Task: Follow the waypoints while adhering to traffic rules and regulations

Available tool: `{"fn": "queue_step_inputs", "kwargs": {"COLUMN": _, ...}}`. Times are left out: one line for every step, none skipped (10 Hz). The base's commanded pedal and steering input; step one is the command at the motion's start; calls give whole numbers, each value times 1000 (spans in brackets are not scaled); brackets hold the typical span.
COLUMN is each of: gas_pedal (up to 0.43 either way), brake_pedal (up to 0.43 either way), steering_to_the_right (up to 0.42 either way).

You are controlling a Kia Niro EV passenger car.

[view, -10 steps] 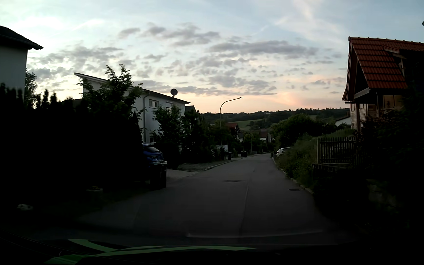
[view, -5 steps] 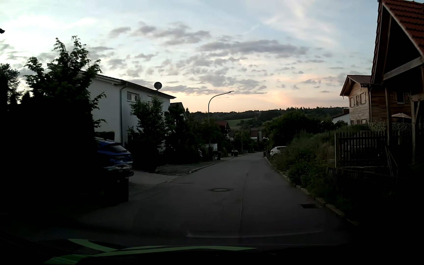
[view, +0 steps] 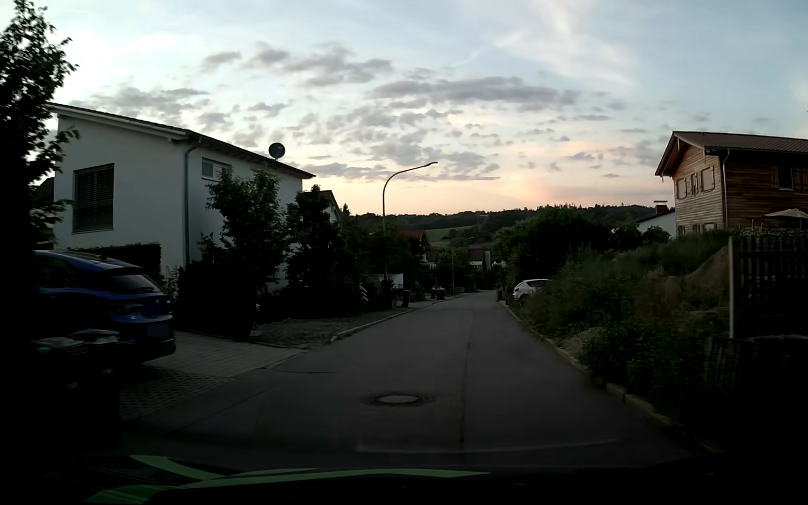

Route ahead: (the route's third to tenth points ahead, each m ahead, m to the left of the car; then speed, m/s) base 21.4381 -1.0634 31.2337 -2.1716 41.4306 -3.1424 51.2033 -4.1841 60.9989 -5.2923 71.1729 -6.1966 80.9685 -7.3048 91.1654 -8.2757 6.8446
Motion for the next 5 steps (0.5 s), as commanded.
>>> {"fn": "queue_step_inputs", "kwargs": {"gas_pedal": 47, "brake_pedal": 0, "steering_to_the_right": 12}}
{"fn": "queue_step_inputs", "kwargs": {"gas_pedal": 47, "brake_pedal": 0, "steering_to_the_right": 12}}
{"fn": "queue_step_inputs", "kwargs": {"gas_pedal": 47, "brake_pedal": 0, "steering_to_the_right": 13}}
{"fn": "queue_step_inputs", "kwargs": {"gas_pedal": 47, "brake_pedal": 0, "steering_to_the_right": 13}}
{"fn": "queue_step_inputs", "kwargs": {"gas_pedal": 47, "brake_pedal": 0, "steering_to_the_right": 12}}
